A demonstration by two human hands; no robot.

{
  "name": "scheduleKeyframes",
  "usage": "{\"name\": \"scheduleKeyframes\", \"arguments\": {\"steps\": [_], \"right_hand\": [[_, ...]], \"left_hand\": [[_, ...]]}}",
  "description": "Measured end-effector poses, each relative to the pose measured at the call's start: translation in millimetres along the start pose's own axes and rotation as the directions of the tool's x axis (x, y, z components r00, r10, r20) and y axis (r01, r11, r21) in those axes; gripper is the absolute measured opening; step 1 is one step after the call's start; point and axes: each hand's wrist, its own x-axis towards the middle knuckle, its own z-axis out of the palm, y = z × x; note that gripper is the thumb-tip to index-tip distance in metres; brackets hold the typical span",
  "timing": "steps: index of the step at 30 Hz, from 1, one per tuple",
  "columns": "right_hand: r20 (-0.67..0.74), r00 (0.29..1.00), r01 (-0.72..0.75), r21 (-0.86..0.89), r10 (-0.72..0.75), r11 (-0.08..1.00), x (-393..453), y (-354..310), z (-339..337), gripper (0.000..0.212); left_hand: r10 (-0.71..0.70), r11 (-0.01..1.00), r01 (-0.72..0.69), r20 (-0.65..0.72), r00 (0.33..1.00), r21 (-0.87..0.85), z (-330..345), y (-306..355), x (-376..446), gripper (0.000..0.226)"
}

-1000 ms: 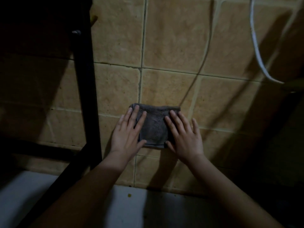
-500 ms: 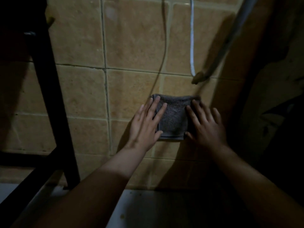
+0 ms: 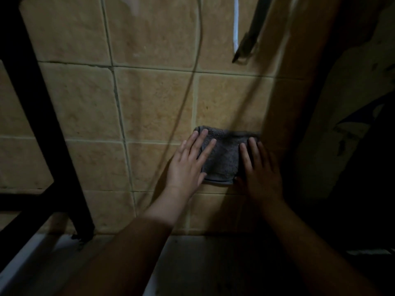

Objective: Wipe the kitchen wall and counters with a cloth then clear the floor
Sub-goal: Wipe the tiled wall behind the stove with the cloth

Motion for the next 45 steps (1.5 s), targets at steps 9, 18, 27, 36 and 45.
{"name": "scheduleKeyframes", "arguments": {"steps": [9,18,27,36,45], "right_hand": [[0.042,0.999,-0.012,-0.013,0.012,1.000,-27,-15,13,0.107],[0.081,0.996,0.033,-0.031,-0.030,0.999,-22,-54,15,0.109],[0.070,0.987,0.139,0.028,-0.141,0.990,-9,-119,13,0.102],[0.004,0.977,0.214,0.077,-0.215,0.974,20,-182,12,0.108],[-0.034,0.981,0.194,0.090,-0.192,0.977,4,-204,31,0.102]], "left_hand": [[0.039,0.999,-0.038,0.088,0.995,-0.007,29,11,-36,0.112],[0.008,1.000,-0.008,0.036,0.999,-0.004,48,-18,-61,0.118],[-0.046,0.998,0.039,0.156,0.987,0.049,55,-81,-93,0.101],[-0.183,0.979,0.200,0.258,0.949,-0.040,64,-128,-113,0.096],[-0.251,0.967,0.253,0.152,0.956,0.010,89,-121,-126,0.115]]}}
